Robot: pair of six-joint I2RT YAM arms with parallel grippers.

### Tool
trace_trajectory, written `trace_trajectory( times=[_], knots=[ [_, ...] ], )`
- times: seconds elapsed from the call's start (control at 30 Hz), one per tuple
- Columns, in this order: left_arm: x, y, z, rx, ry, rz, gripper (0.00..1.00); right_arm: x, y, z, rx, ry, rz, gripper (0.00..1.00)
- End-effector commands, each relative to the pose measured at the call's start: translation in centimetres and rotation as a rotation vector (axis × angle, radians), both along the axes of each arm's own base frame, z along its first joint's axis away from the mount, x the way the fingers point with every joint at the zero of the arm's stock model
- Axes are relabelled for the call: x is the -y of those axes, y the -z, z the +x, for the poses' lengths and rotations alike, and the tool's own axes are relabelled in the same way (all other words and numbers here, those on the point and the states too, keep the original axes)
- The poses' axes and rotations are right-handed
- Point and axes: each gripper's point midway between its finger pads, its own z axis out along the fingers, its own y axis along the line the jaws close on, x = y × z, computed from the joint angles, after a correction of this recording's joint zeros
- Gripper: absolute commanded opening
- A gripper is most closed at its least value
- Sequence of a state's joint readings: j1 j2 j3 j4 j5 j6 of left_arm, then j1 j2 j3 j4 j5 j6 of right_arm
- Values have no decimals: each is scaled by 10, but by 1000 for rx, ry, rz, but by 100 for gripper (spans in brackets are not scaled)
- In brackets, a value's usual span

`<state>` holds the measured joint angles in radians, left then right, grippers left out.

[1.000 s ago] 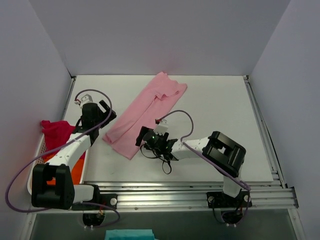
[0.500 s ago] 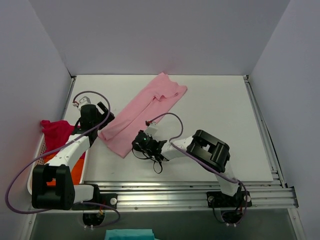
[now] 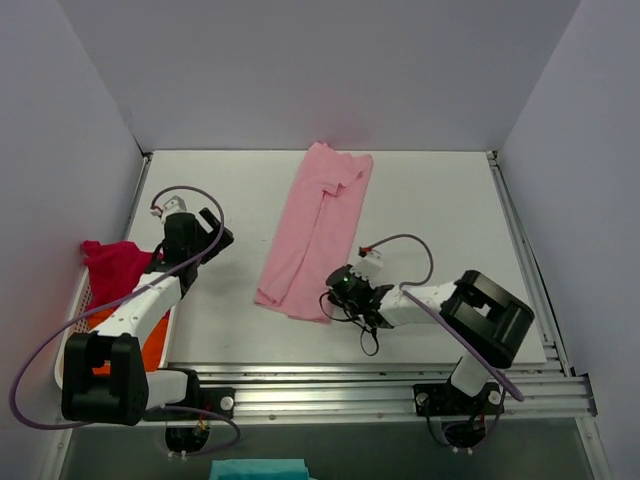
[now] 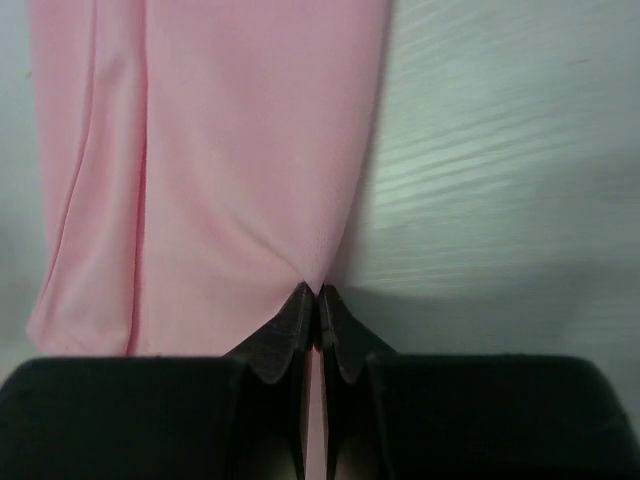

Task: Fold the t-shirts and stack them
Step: Rotate the tshirt 90 degrees

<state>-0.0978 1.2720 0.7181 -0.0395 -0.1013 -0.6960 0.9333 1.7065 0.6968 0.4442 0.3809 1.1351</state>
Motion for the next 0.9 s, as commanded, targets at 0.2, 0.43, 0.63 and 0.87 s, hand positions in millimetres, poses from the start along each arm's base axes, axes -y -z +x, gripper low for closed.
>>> trace_trajectory(
  times=[0.2, 0.43, 0.63, 0.87],
  knots=[
    [39, -34, 6, 107, 87, -15, 93, 163, -8, -38, -38, 371, -321, 82],
    [46, -22, 10, 81, 99, -14, 93, 134, -65, -31, 92, 326, -294, 86],
    [46, -21, 10, 81, 103, -16, 93, 49, -90, -19, 151, 161, -312, 75],
    [41, -19, 4, 73, 100, -8, 94, -31, -65, 1, 121, 43, -356, 61]
  ],
)
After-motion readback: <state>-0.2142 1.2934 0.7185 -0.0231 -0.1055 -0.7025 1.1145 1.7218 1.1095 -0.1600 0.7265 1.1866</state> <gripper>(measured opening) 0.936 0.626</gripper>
